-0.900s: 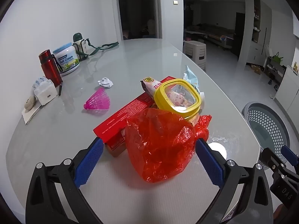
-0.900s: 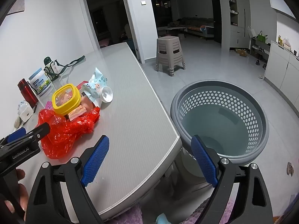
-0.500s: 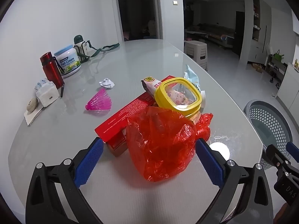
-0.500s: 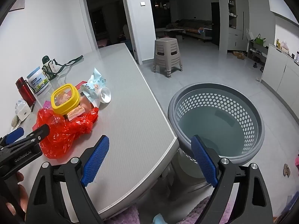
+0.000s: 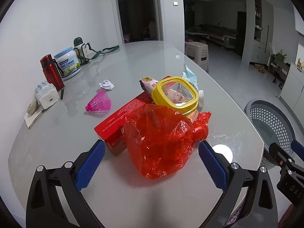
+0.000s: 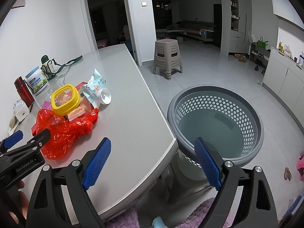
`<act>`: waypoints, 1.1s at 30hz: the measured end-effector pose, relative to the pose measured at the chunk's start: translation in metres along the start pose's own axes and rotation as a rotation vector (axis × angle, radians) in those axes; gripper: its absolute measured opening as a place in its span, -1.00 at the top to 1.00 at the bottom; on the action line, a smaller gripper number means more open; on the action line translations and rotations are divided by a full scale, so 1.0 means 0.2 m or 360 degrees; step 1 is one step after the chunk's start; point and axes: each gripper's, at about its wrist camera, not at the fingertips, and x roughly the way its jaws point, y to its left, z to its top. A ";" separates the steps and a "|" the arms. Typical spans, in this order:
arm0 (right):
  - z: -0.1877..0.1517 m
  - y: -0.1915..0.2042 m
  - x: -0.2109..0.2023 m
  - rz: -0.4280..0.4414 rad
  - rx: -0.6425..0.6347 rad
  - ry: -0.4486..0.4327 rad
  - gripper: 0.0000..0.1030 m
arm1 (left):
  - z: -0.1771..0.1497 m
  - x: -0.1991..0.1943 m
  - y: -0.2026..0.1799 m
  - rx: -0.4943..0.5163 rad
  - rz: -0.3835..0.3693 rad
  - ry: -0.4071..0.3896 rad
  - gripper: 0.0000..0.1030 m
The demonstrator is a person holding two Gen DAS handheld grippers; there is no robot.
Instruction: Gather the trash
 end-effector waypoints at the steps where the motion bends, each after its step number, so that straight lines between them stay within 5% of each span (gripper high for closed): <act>1: 0.00 0.01 0.00 -0.0002 -0.0002 -0.0001 -0.65 | -0.01 0.00 -0.01 0.0001 0.0002 -0.0004 -0.88; 33: 0.00 0.01 -0.02 -0.0004 -0.0004 -0.0005 -0.66 | -0.03 0.00 0.00 -0.0006 -0.0010 -0.0019 -0.88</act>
